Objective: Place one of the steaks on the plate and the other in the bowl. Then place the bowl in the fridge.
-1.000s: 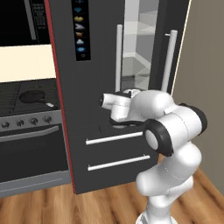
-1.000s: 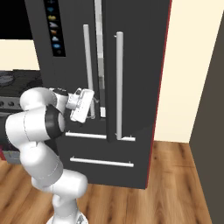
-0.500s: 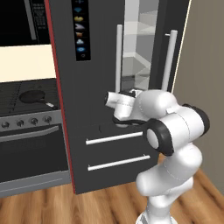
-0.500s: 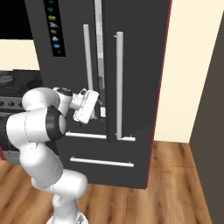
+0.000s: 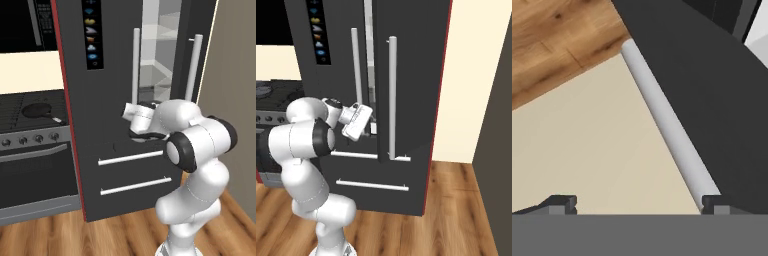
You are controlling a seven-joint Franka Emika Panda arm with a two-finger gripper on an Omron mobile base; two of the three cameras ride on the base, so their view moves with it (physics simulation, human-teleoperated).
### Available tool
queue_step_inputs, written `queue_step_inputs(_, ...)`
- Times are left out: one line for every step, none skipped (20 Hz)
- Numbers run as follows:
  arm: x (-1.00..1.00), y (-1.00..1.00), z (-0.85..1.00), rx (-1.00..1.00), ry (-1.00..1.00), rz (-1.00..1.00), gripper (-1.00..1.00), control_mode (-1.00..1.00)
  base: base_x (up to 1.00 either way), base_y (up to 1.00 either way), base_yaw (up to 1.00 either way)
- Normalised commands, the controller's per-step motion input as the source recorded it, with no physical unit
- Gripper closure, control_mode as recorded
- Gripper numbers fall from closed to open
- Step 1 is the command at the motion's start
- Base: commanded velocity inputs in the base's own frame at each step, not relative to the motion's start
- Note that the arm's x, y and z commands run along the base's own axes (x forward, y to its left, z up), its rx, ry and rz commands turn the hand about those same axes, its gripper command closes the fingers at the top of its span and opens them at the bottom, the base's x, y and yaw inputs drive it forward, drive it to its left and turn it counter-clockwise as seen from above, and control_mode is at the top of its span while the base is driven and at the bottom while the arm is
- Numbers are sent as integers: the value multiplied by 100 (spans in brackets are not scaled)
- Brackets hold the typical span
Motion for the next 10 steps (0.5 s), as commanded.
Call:
queue_step_inputs(-25, 16, 0, 0, 17, 0, -100, -100, 0, 0, 0)
queue_step_inputs(-11, 9, 0, -1, 15, 0, -100, -100, 0, 0, 0)
queue_step_inputs(-1, 14, 0, -5, 10, 0, -100, -100, 0, 0, 0)
queue_step_inputs(0, 19, 0, -7, 13, 0, -100, -100, 0, 0, 0)
queue_step_inputs(0, 25, 0, -6, 13, 3, -100, -100, 0, 0, 0)
queue_step_inputs(-1, 29, -2, -7, 11, 1, -100, -100, 0, 0, 0)
queue_step_inputs(0, 28, 0, -6, 7, 0, -100, -100, 0, 0, 0)
queue_step_inputs(0, 21, 0, -5, 4, 0, -100, -100, 0, 0, 0)
queue_step_inputs(0, 19, 0, -4, 6, 0, -100, -100, 0, 0, 0)
queue_step_inputs(0, 0, -3, 0, 6, 1, -100, -100, 0, 0, 0)
